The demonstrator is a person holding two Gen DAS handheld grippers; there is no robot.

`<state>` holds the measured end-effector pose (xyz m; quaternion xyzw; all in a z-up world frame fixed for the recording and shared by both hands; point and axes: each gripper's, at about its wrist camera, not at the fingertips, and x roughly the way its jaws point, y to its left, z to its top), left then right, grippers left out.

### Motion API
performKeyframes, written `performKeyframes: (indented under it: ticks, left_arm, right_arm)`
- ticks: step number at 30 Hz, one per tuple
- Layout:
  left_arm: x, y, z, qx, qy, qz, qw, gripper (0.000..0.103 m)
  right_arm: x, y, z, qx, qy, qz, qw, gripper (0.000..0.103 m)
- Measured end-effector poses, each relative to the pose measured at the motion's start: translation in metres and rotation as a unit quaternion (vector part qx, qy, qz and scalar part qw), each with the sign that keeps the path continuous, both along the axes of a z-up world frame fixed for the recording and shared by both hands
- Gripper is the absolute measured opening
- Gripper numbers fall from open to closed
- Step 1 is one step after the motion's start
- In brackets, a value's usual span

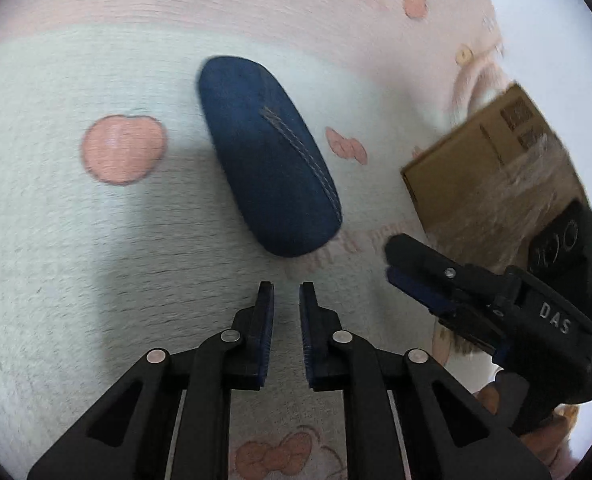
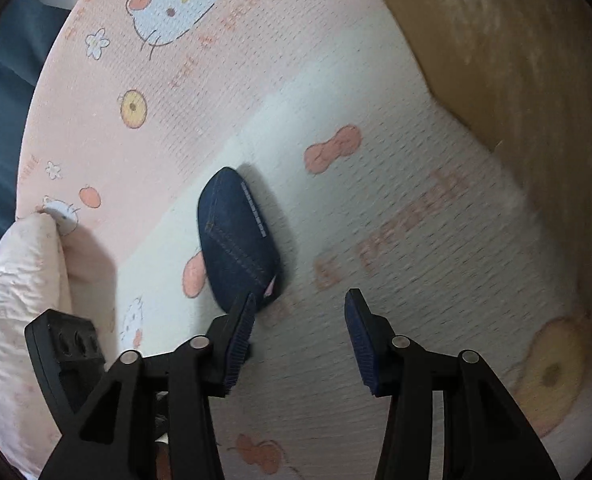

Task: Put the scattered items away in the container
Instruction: 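Grasp the glasses case middle with the right gripper beside the left gripper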

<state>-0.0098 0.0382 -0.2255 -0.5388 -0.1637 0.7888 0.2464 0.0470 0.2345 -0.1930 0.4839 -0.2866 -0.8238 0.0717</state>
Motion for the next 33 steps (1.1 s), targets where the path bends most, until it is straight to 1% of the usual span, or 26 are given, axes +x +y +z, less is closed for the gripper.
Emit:
performKeyframes:
  ticks: [1, 2, 3, 4, 5, 6, 7, 8, 9, 10, 12, 15, 17, 19, 21, 26, 29, 30, 31, 33]
  left_arm:
    - [0.000, -0.004, 0.000, 0.004, -0.003, 0.009, 0.9999, 0.026]
    - [-0.002, -0.009, 0.000, 0.005, -0.008, 0.019, 0.9998, 0.031]
    - [-0.005, -0.014, 0.000, 0.011, -0.013, 0.030, 0.9994, 0.040]
    - [-0.009, -0.020, 0.000, 0.025, -0.022, 0.036, 0.9988, 0.042]
    - [-0.014, -0.026, 0.000, 0.046, -0.036, 0.036, 0.9976, 0.042]
    - [-0.021, -0.031, 0.000, 0.070, -0.050, 0.035, 0.9957, 0.042]
    - [-0.027, -0.034, 0.000, 0.084, -0.057, 0.036, 0.9941, 0.042]
    - [-0.033, -0.040, 0.001, 0.098, -0.062, 0.039, 0.9925, 0.042]
    - [-0.039, -0.047, 0.002, 0.113, -0.061, 0.048, 0.9905, 0.046]
    - [-0.043, -0.050, 0.004, 0.122, -0.059, 0.057, 0.9892, 0.051]
    - [-0.055, -0.060, 0.004, 0.132, -0.057, 0.078, 0.9866, 0.054]
    - [-0.072, -0.056, 0.002, 0.135, -0.049, 0.078, 0.9865, 0.056]
    - [-0.082, -0.053, -0.001, 0.131, -0.052, 0.067, 0.9878, 0.057]
    - [-0.091, -0.055, -0.008, 0.144, -0.064, 0.056, 0.9859, 0.057]
    - [-0.099, -0.059, -0.014, 0.155, -0.071, 0.052, 0.9839, 0.057]
    - [-0.119, -0.054, -0.021, 0.171, -0.077, 0.043, 0.9812, 0.056]
    - [-0.125, -0.052, -0.021, 0.171, -0.077, 0.040, 0.9815, 0.056]
    - [-0.127, -0.052, -0.020, 0.173, -0.075, 0.039, 0.9813, 0.055]
    - [-0.128, -0.052, -0.020, 0.173, -0.074, 0.040, 0.9812, 0.050]
    - [-0.132, -0.053, -0.020, 0.171, -0.079, 0.046, 0.9811, 0.044]
  right_arm:
    - [0.000, -0.001, 0.001, 0.011, 0.000, -0.001, 1.000, 0.046]
    - [-0.001, -0.002, 0.002, 0.018, 0.001, 0.002, 1.000, 0.053]
    - [-0.002, -0.004, 0.002, 0.030, 0.002, 0.008, 1.000, 0.057]
    - [-0.003, -0.008, 0.002, 0.048, 0.004, 0.019, 0.999, 0.064]
    - [-0.004, -0.013, 0.004, 0.070, 0.007, 0.029, 0.997, 0.071]
    - [-0.005, -0.016, 0.005, 0.085, 0.011, 0.039, 0.996, 0.072]
    - [-0.006, -0.022, 0.006, 0.104, 0.018, 0.051, 0.993, 0.074]
    - [-0.008, -0.027, 0.008, 0.121, 0.022, 0.062, 0.990, 0.076]
    - [-0.010, -0.032, 0.009, 0.135, 0.025, 0.074, 0.988, 0.077]
    - [-0.011, -0.036, 0.008, 0.147, 0.027, 0.086, 0.985, 0.077]
    - [-0.016, -0.043, 0.008, 0.161, 0.029, 0.096, 0.982, 0.077]
    - [-0.025, -0.051, 0.008, 0.171, 0.030, 0.106, 0.979, 0.078]
    - [-0.032, -0.055, 0.006, 0.165, 0.027, 0.114, 0.979, 0.078]
    - [-0.042, -0.058, 0.004, 0.148, 0.019, 0.118, 0.982, 0.078]
    - [-0.047, -0.063, 0.004, 0.142, 0.016, 0.126, 0.982, 0.078]
    - [-0.064, -0.083, -0.003, 0.161, 0.012, 0.163, 0.973, 0.078]
    - [-0.077, -0.095, -0.007, 0.172, 0.007, 0.176, 0.969, 0.078]
    - [-0.081, -0.098, -0.008, 0.173, 0.005, 0.181, 0.968, 0.078]
    - [-0.086, -0.101, -0.009, 0.171, 0.004, 0.185, 0.968, 0.078]
    - [-0.094, -0.103, -0.011, 0.154, -0.004, 0.189, 0.970, 0.078]
